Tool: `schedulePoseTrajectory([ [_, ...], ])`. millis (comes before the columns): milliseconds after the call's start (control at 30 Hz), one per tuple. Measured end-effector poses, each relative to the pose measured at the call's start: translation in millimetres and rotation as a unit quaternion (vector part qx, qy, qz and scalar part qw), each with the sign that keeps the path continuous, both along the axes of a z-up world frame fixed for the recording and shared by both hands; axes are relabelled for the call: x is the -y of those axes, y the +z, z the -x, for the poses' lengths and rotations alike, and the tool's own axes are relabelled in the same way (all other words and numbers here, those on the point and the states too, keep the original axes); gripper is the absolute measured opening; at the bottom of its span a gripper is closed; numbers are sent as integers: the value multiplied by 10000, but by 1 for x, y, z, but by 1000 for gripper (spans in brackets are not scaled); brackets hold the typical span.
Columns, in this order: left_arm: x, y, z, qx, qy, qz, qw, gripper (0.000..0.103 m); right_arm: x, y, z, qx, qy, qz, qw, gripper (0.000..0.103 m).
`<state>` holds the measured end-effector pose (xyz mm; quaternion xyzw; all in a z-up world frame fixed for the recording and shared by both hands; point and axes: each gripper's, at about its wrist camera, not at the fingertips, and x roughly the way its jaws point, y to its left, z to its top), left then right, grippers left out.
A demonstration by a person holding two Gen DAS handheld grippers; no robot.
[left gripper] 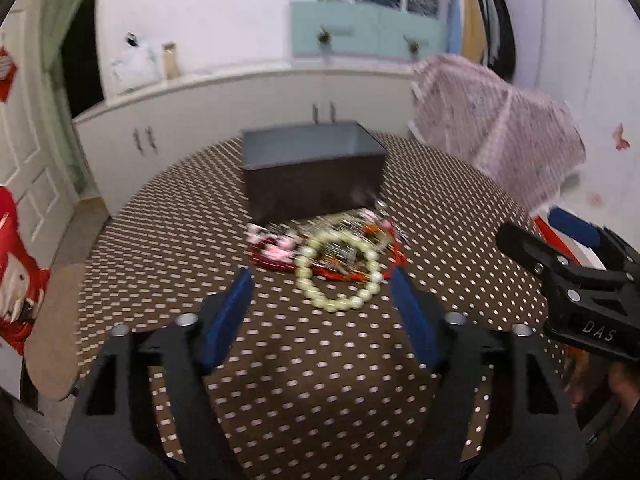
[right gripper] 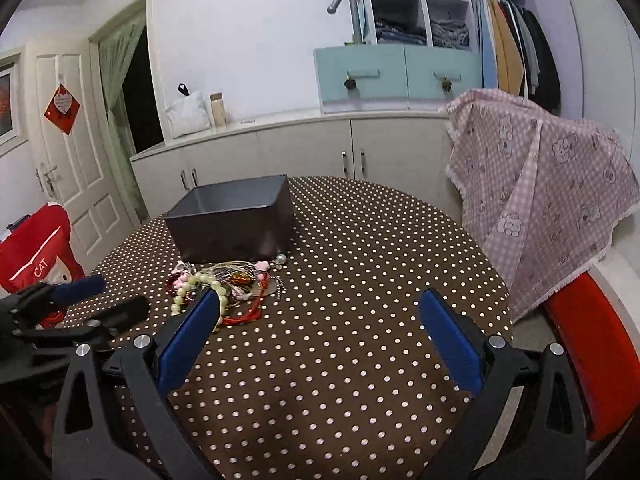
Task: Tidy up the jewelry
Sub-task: 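Lower the left tool to the pearl bracelet and close on it, then lift the pearl bracelet with the left tool while the right tool grasps the red string bracelet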
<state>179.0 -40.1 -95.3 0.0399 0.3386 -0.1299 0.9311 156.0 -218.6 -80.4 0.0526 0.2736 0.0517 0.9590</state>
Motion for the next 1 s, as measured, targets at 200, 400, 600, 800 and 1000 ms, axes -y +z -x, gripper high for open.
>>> schedulePoseTrajectory([
  [200, 23, -20, -19, -439, -322, -128, 9984, 48, 7, -9, -17, -287, 148, -75, 9995, 96],
  [400, 41, -37, -34, -800, -348, -449, 9952, 34, 7, -19, -26, -475, 272, -66, 9985, 96],
  [600, 36, -39, -37, -923, -288, -277, 9949, 10, 7, -21, -28, -538, 374, -92, 9978, 96],
  [800, 9, -18, -29, -569, -120, 387, 9976, 10, 5, -18, -26, -524, 395, -56, 9978, 96],
  [1000, -28, 25, -12, 76, 179, 956, 9952, 10, -11, -13, -28, -552, 589, 26, 9967, 96],
])
